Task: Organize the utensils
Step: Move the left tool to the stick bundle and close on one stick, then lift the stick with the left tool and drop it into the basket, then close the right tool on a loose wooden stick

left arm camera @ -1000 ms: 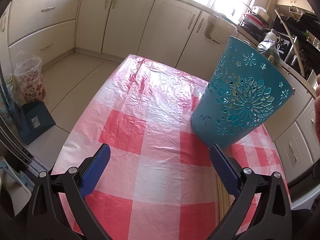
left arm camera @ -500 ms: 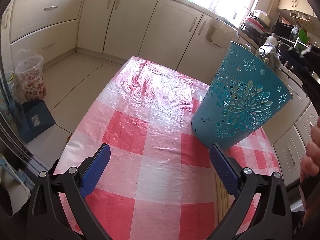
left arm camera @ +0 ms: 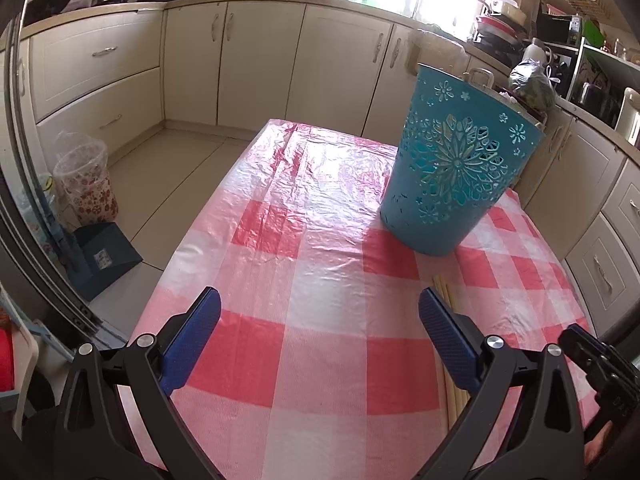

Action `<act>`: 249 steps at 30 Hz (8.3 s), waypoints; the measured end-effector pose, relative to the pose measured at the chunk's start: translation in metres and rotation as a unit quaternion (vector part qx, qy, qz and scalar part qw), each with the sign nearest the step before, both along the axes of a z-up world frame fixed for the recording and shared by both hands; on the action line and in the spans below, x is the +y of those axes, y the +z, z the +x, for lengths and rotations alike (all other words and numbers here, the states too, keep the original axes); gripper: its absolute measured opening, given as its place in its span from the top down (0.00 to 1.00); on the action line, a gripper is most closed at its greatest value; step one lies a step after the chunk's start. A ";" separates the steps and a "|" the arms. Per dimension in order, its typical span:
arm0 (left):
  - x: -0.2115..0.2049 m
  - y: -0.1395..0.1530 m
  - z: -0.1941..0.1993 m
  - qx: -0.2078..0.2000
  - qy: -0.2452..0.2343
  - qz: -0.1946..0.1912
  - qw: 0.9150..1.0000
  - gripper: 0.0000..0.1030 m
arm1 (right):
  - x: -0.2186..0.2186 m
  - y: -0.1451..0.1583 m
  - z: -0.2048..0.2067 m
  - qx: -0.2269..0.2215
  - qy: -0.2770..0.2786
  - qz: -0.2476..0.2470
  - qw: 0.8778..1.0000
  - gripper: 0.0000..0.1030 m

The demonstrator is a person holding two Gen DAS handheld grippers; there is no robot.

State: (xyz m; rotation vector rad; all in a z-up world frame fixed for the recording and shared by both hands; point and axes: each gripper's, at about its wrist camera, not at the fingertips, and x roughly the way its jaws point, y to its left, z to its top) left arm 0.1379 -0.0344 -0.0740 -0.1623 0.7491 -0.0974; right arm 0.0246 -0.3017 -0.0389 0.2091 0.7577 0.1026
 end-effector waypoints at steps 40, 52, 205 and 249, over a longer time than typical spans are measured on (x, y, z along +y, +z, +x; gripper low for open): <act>-0.085 -0.023 0.025 0.096 -0.057 0.139 0.984 0.08 | -0.002 -0.038 0.052 0.126 0.109 -0.017 0.986 0.91; -0.089 -0.023 0.035 0.105 -0.040 0.146 0.983 0.08 | -0.004 -0.036 0.050 0.130 0.113 -0.008 0.985 0.91; 0.009 0.012 0.037 -0.054 -0.030 0.039 0.997 0.07 | 0.020 -0.036 0.044 0.115 0.084 -0.085 0.986 0.86; -0.007 0.009 0.062 -0.027 -0.014 0.051 0.998 0.07 | -0.001 0.002 0.042 0.089 0.108 0.044 0.989 0.94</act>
